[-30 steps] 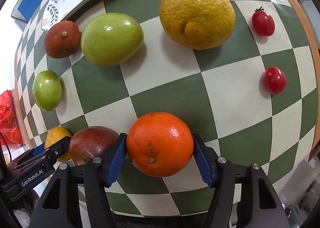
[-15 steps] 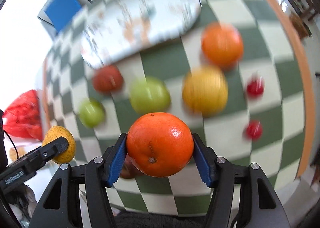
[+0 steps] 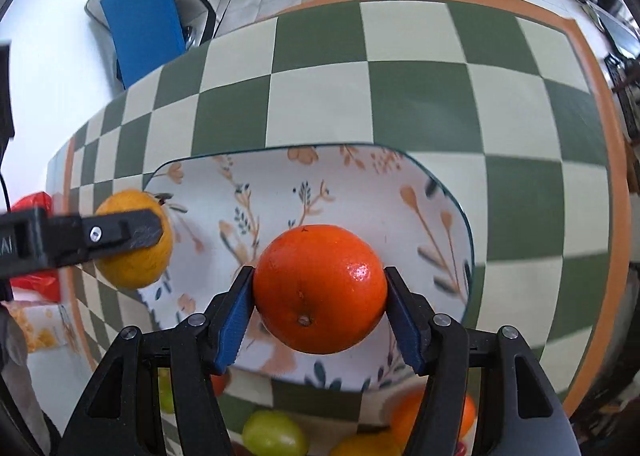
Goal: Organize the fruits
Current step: 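Carry the lemon and orange onto the floral plate and open both tools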
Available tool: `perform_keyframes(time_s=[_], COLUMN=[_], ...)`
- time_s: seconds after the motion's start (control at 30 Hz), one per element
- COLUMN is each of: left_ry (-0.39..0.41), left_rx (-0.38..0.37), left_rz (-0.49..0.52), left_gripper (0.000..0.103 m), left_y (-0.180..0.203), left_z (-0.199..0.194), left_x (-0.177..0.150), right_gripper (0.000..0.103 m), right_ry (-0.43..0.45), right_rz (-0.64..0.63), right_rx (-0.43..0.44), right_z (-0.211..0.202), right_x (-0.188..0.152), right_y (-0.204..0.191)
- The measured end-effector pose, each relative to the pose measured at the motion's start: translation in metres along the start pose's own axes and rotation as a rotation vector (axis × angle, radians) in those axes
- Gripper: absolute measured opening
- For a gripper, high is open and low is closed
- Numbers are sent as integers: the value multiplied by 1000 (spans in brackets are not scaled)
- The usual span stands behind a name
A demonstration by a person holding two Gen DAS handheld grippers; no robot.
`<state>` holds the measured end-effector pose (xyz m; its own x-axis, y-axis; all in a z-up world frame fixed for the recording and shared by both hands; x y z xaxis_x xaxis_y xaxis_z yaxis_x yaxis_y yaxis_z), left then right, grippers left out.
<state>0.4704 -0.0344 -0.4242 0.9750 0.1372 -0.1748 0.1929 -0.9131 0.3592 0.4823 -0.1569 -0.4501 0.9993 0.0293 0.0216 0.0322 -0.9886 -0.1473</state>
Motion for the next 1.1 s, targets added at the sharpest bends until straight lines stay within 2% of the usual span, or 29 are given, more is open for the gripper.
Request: perform_keyframes(time_s=[0.13, 0.43, 0.5, 0.53, 0.57, 0.67, 0.73, 0.87, 1.1], left_ry=[-28, -64, -61, -57, -51, -21, -6, 35, 215], left_rx=[27, 32, 25, 16, 16, 28, 57, 111, 233], left_rz=[-13, -58, -72, -76, -78, -55, -32, 26, 120], left_gripper=[57, 57, 58, 63, 72, 84, 84, 84, 84], left_y=[-5, -24, -27, -28, -26, -27, -28, -29, -35], left_z=[16, 22, 22, 21, 25, 21, 12, -2, -52], left_x=[15, 13, 18, 18, 22, 25, 23, 8, -32], right_gripper=[65, 67, 73, 76, 80, 87, 92, 93, 93], right_ry=[-24, -51, -52, -50, -49, -41, -20, 18, 106], right_rz=[-51, -113, -106, -101, -93, -60, -35, 10, 44], right_rx=[-15, -19, -22, -27, -28, -32, -56, -90, -160], right_z=[17, 22, 20, 18, 17, 9, 1, -17, -58], right_x=[19, 34, 35, 36, 36, 31, 26, 7, -35], right_y=[-3, -6, -4, -3, -3, 2, 9, 22, 33])
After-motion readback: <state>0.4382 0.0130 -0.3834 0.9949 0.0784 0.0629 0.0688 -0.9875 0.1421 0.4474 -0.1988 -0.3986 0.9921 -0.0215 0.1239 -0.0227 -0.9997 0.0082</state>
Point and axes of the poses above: each gripper's, at about its wrist camera, not at the fingertips, and z roughly the way its jaws point, y to its right, x to its top, the point moved 7 cm from there along z, roughly the way its jaws point, and after that the axes turned 6 degrees about -x, right-handed, at the moved point
